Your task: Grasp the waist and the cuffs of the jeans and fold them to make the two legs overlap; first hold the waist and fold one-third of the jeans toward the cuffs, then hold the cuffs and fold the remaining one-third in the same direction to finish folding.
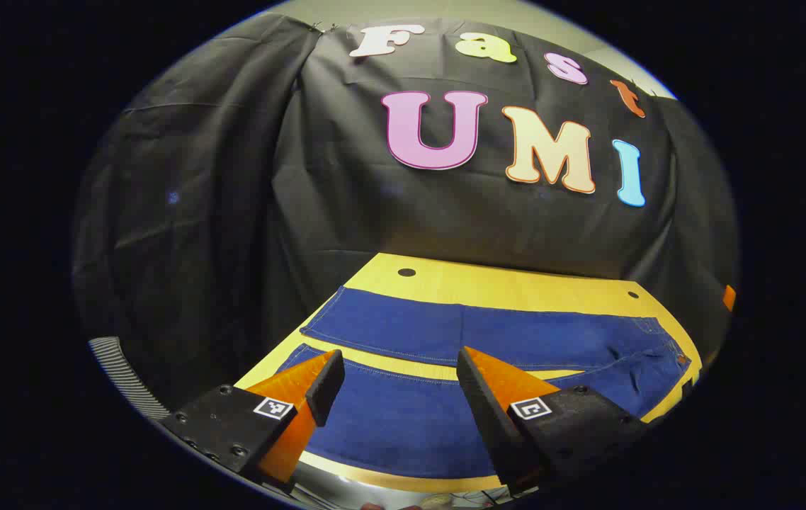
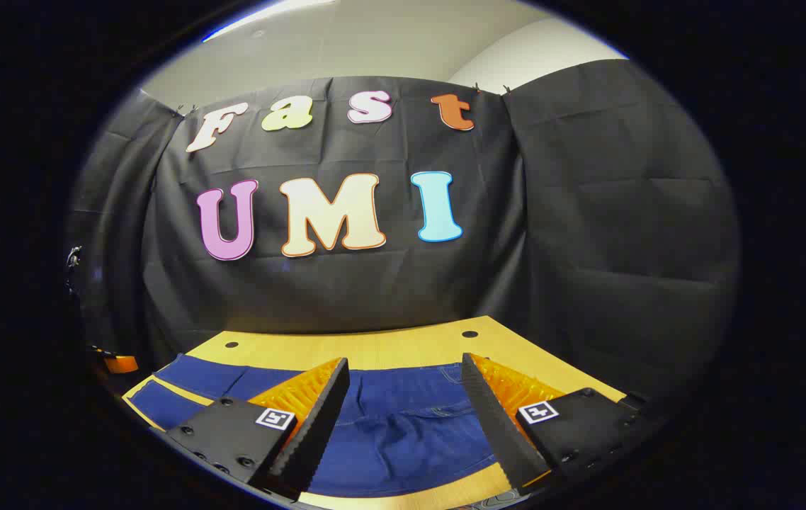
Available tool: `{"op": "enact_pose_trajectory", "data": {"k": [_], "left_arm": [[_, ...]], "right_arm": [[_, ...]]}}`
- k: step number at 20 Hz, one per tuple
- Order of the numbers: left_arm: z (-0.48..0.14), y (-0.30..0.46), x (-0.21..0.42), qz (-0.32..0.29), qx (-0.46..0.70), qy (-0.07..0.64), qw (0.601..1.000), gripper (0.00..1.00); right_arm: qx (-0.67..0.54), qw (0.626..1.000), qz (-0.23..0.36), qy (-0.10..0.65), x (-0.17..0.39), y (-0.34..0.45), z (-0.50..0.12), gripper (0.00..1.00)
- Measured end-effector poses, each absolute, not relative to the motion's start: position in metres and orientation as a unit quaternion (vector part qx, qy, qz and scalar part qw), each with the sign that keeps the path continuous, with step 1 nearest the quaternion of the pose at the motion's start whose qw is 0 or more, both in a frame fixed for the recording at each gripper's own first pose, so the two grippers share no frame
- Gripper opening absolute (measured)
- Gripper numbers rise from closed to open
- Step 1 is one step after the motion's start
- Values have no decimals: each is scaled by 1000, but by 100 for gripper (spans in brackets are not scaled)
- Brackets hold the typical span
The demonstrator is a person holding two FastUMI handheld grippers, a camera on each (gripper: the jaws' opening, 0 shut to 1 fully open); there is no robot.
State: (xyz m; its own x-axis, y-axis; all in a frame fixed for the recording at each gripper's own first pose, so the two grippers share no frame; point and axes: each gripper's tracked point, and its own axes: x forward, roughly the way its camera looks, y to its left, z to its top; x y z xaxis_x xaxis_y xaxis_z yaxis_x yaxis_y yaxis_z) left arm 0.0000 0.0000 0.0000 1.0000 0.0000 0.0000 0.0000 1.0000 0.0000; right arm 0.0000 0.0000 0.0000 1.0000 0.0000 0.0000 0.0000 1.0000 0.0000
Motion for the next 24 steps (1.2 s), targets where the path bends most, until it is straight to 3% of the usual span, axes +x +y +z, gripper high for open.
{"op": "enact_pose_trajectory", "data": {"k": [7,13,15,17,18,20,24], "left_arm": [[-22,10,6,-7,8,22,1000,94],[-62,34,15,-18,2,93,996,96],[-70,43,19,-22,19,115,993,95],[-80,64,20,-36,47,135,989,95],[-83,70,21,-48,62,145,986,95],[-90,83,20,-75,94,165,979,96],[-105,112,25,-132,188,221,948,96]], "right_arm": [[-6,1000,3,24,-7,8,-19,99],[-23,998,25,44,-10,27,-35,94],[-27,998,35,52,-7,34,-41,99],[-25,997,43,63,-4,39,-47,95],[-23,996,45,68,-3,42,-50,99],[-19,995,50,78,-2,45,-56,95],[-33,993,56,101,1,48,-67,99]]}}
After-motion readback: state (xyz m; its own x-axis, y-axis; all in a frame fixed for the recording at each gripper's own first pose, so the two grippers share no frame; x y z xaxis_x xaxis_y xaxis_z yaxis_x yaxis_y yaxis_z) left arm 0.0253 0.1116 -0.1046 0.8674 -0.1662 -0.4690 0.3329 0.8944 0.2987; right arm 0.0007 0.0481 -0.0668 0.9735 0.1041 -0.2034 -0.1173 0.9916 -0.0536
